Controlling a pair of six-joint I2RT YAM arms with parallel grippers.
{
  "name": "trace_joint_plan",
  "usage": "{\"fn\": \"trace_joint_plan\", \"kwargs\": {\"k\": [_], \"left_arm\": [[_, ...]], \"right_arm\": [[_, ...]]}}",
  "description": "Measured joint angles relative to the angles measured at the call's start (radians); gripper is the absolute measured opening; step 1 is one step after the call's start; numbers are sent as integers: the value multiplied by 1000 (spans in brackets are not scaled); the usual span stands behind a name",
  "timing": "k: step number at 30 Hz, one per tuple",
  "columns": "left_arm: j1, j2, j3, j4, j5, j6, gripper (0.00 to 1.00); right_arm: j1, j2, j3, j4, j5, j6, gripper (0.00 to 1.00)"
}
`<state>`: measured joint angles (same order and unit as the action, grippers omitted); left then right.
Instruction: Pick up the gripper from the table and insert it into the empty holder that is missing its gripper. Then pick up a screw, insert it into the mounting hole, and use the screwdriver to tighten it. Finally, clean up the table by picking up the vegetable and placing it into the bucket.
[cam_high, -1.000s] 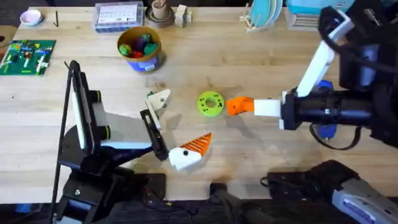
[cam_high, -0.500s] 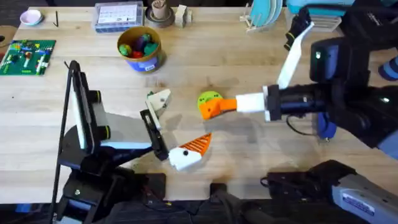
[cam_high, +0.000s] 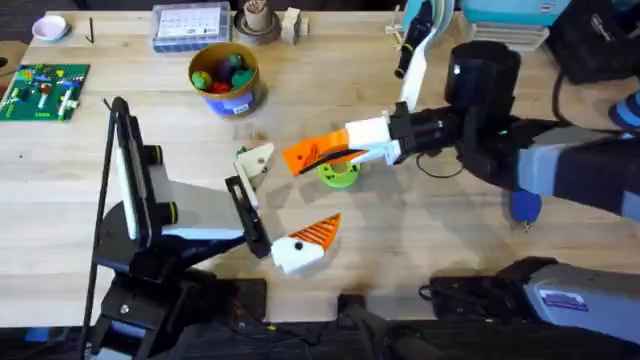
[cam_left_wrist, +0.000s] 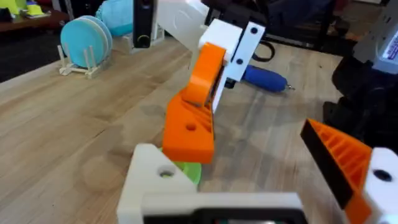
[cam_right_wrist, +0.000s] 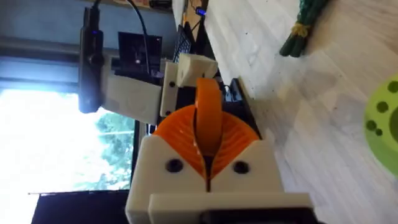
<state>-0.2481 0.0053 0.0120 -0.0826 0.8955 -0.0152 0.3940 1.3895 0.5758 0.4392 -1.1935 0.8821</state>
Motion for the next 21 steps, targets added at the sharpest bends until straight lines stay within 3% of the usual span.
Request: {"fn": "trace_joint_plan", "kwargs": {"k": [7, 21], "left_arm": [[0, 0, 0, 0, 0, 0, 993], [0, 0, 0, -1, -10, -4, 993]], "right_arm": [[65, 98, 0, 221, -33, 185, 8], [107, 137, 0, 304, 7, 369, 8]]}}
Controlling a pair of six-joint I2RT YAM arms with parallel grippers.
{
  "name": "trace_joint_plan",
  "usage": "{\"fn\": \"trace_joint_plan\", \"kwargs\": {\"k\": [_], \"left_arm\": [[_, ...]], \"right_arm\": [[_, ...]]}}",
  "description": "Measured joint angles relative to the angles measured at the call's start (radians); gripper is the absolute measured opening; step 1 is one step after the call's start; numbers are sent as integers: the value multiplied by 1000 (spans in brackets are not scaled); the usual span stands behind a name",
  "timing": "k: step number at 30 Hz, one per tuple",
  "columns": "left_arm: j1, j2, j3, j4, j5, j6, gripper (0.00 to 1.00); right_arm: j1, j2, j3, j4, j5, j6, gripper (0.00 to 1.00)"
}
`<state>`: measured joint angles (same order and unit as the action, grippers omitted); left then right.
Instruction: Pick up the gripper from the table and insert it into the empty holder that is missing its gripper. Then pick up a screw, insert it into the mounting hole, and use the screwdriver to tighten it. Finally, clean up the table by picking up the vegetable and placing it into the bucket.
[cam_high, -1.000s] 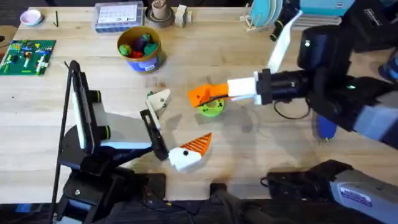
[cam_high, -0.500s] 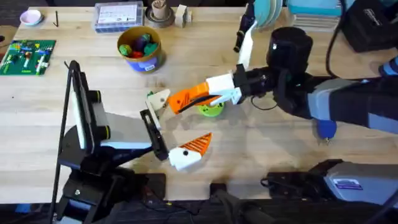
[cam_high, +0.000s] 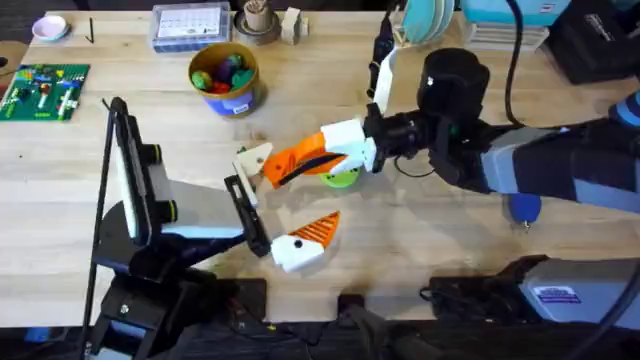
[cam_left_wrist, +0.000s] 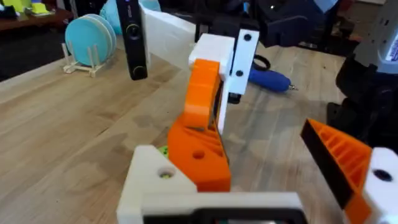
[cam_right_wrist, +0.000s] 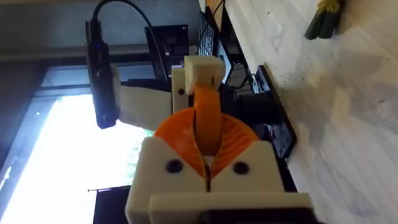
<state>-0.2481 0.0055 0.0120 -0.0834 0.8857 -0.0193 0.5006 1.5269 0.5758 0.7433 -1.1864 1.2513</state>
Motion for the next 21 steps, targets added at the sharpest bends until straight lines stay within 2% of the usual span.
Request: {"fn": "trace_joint_plan", "kwargs": {"k": [5, 12, 21], "left_arm": [[6, 0, 0, 1, -25, -5, 993], [13, 0, 0, 2, -54, -29, 993], [19, 2, 0, 4, -94, -50, 993]], "right_arm": [[36, 0, 0, 9, 73, 29, 8], [135, -1, 1, 29, 272, 54, 7], [190, -9, 1, 32, 439, 77, 7]]}}
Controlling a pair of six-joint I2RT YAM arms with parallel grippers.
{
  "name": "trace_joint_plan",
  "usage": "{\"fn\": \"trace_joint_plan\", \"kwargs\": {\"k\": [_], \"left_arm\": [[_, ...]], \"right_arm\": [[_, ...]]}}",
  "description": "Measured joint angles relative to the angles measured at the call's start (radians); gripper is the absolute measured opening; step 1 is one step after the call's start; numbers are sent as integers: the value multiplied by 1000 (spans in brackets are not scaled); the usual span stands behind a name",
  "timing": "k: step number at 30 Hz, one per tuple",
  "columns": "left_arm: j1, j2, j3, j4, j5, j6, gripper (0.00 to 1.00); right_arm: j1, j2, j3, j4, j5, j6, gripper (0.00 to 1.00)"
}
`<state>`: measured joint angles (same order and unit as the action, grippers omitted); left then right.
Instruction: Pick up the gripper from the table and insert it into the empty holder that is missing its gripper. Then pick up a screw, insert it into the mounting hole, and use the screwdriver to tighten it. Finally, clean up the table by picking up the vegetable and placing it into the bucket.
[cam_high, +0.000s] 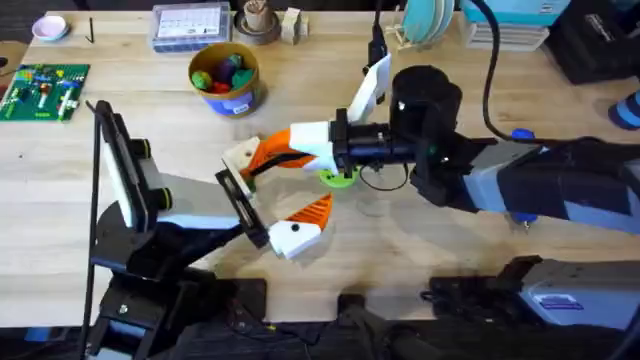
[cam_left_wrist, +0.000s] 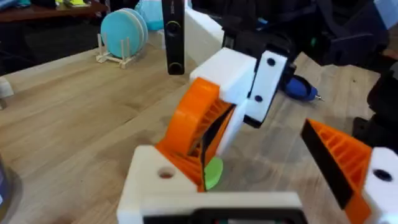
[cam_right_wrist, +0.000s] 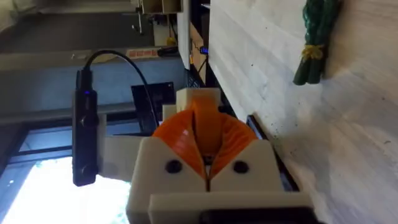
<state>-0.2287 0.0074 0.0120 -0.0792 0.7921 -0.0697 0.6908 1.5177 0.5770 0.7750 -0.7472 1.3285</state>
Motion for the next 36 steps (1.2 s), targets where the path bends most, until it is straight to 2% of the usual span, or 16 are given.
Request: {"fn": "trace_joint_plan", "kwargs": {"k": [6, 14, 27, 36], "left_arm": [[1, 0, 0, 0, -3, -3, 993], [7, 0, 0, 0, 19, 16, 993], [7, 0, 0, -1, 32, 52, 993], [9, 0, 0, 0, 33, 63, 993]], "right_arm": [[12, 0, 0, 2, 38, 3, 7], [11, 0, 0, 3, 21, -27, 7], [1, 0, 35, -48, -43, -202, 7], [2, 0, 41, -53, -50, -245, 7]]}}
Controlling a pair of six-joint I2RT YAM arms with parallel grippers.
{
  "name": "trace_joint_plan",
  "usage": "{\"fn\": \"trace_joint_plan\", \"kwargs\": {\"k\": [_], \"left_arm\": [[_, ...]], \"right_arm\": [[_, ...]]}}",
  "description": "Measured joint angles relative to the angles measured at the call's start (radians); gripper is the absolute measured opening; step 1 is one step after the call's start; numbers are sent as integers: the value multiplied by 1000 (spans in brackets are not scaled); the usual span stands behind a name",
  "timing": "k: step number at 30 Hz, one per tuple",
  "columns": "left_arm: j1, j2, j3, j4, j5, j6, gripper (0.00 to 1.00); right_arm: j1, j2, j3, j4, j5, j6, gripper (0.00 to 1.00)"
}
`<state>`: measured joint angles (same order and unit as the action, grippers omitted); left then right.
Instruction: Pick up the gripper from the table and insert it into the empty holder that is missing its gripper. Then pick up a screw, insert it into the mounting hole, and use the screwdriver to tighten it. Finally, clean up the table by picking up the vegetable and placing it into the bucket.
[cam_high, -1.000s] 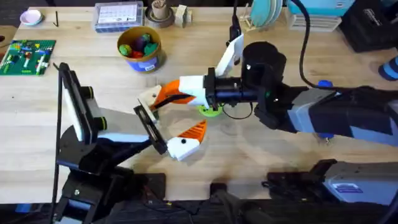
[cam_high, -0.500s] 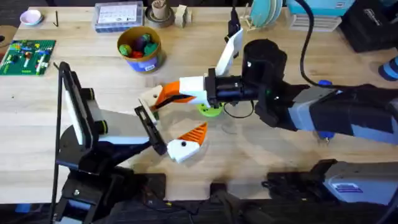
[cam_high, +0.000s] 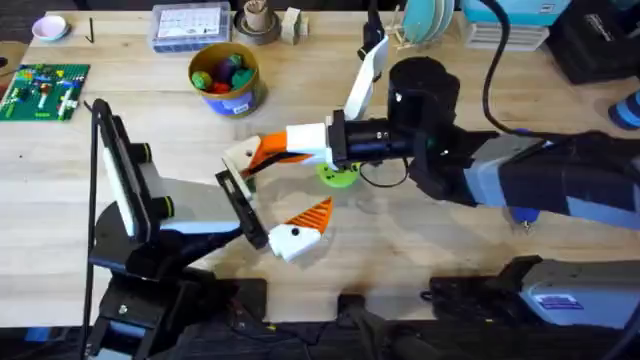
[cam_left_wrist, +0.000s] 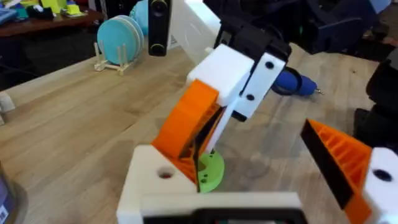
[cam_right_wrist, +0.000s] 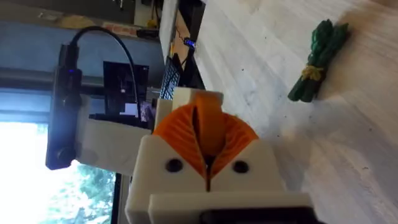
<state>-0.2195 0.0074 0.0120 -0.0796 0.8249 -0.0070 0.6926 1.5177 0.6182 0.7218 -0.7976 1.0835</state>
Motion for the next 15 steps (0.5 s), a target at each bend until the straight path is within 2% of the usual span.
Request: {"fn": "trace_joint_plan", "kwargs": {"k": [6, 10, 15], "left_arm": [[0, -2, 0, 0, 11, 6, 993], [0, -2, 0, 0, 42, 25, 993], [-11, -2, 0, -5, 103, 45, 993]], "right_arm": [[-12, 0, 0, -4, -45, -21, 26], [-38, 4, 0, -11, -127, -34, 215], [-71, 22, 0, -16, -277, -42, 343]]}}
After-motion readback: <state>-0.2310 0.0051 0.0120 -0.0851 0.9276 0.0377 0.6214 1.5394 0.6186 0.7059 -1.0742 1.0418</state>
